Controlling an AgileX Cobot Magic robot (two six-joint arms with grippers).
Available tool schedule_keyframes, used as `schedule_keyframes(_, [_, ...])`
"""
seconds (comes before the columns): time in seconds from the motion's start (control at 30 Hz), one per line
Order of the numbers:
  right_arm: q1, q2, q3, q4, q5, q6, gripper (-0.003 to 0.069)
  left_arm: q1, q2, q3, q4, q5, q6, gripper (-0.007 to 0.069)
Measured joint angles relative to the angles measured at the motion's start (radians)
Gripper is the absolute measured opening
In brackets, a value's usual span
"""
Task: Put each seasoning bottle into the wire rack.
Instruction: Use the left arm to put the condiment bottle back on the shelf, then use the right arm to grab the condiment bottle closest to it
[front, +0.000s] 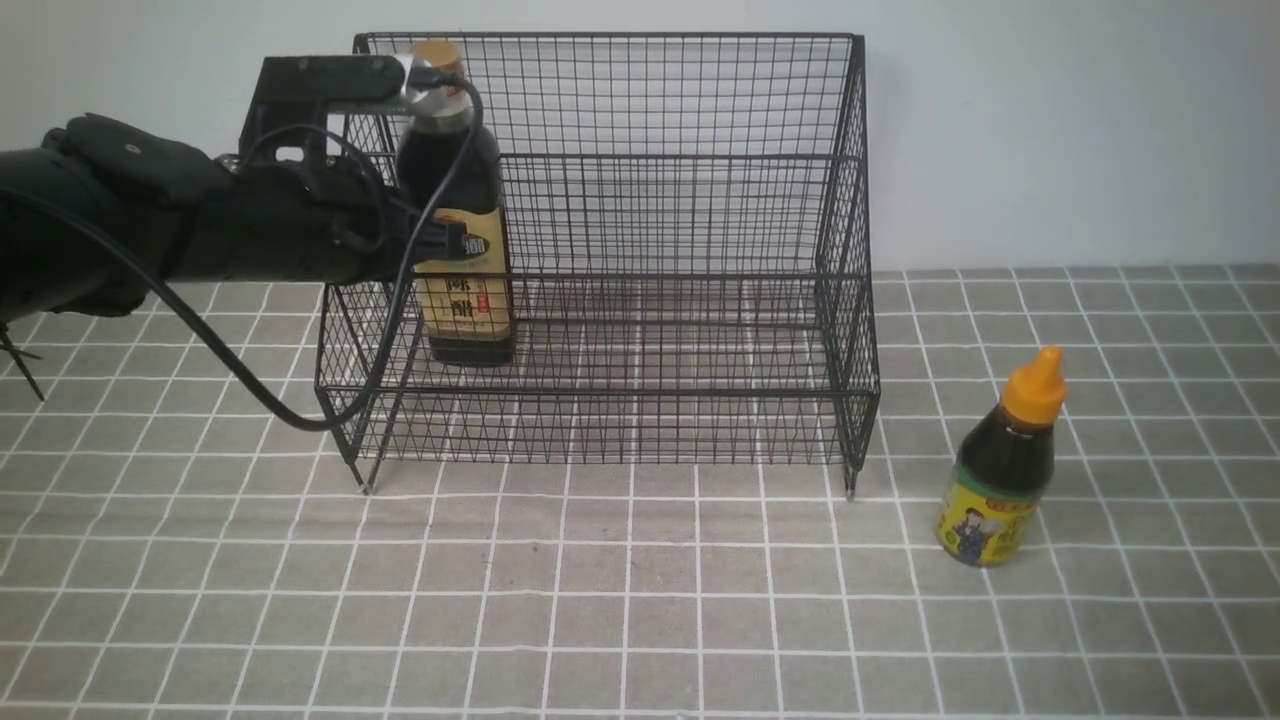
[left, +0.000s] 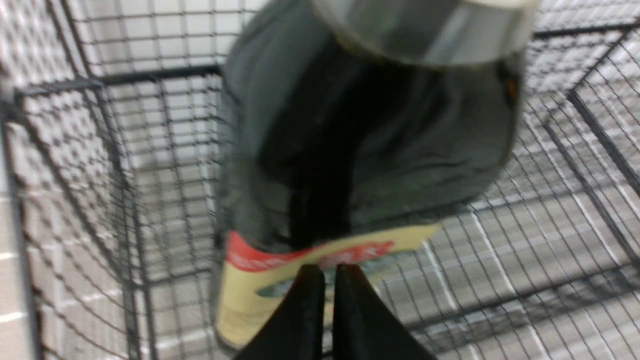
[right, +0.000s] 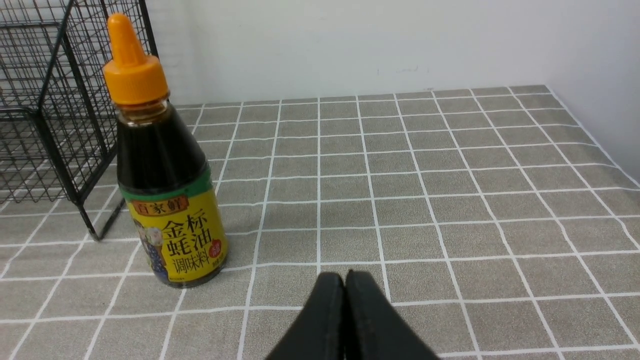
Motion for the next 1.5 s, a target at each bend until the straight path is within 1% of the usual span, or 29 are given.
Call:
schedule_keyframes(0.03, [0.000,0.000,0.000,0.000,0.000,0.000,-0.0015,0.001,-0.001,0.000,0.000,0.006,0.000,0.0015])
schedule_keyframes(0.07, [0.000,0.000,0.000,0.000,0.000,0.000,-0.0015,0.010,-0.020,0.000,0.008,0.066,-0.004,0.0015])
schedule_keyframes(0.13, [0.000,0.000,0.000,0.000,0.000,0.000,-0.0015,0.029,-0.059,0.000,0.023,0.140,-0.014,0.0015])
schedule_keyframes(0.17, [0.000,0.000,0.000,0.000,0.000,0.000,-0.0015,0.032,-0.063,0.000,0.025,0.148,-0.016,0.0015])
schedule_keyframes(0.23, [0.000,0.000,0.000,0.000,0.000,0.000,-0.0015,0.063,-0.115,0.000,0.053,0.237,-0.041,0.0015])
schedule_keyframes(0.3, [0.000,0.000,0.000,0.000,0.000,0.000,-0.0015,0.093,-0.159,0.000,0.095,0.299,-0.074,0.0015])
schedule_keyframes(0.43, [0.000,0.000,0.000,0.000,0.000,0.000,-0.0015,0.161,-0.270,0.006,0.215,0.390,-0.201,0.0015])
schedule_keyframes(0.5, [0.000,0.000,0.000,0.000,0.000,0.000,-0.0015,0.179,-0.338,0.027,0.248,0.399,-0.245,0.0015])
schedule_keyframes(0.6, [0.000,0.000,0.000,0.000,0.000,0.000,-0.0015,0.185,-0.424,0.062,0.273,0.410,-0.262,0.0015])
schedule_keyframes(0.8, [0.000,0.000,0.000,0.000,0.000,0.000,-0.0015,0.185,-0.748,0.211,0.290,0.460,-0.268,0.0015])
schedule_keyframes(0.9, [0.000,0.000,0.000,0.000,0.000,0.000,-0.0015,0.185,-0.846,0.253,0.291,0.470,-0.268,0.0015])
schedule_keyframes(0.93, [0.000,0.000,0.000,0.000,0.000,0.000,-0.0015,0.185,-0.929,0.286,0.298,0.476,-0.268,0.0015])
schedule_keyframes(1.07, [0.000,0.000,0.000,0.000,0.000,0.000,-0.0015,0.185,-1.110,0.338,0.336,0.491,-0.268,0.0015])
schedule_keyframes(1.27, [0.000,0.000,0.000,0.000,0.000,0.000,-0.0015,0.186,-1.303,0.350,0.343,0.514,-0.268,0.0015])
schedule_keyframes(1.5, [0.000,0.000,0.000,0.000,0.000,0.000,-0.0015,0.186,-1.412,0.350,0.342,0.520,-0.268,0.0015])
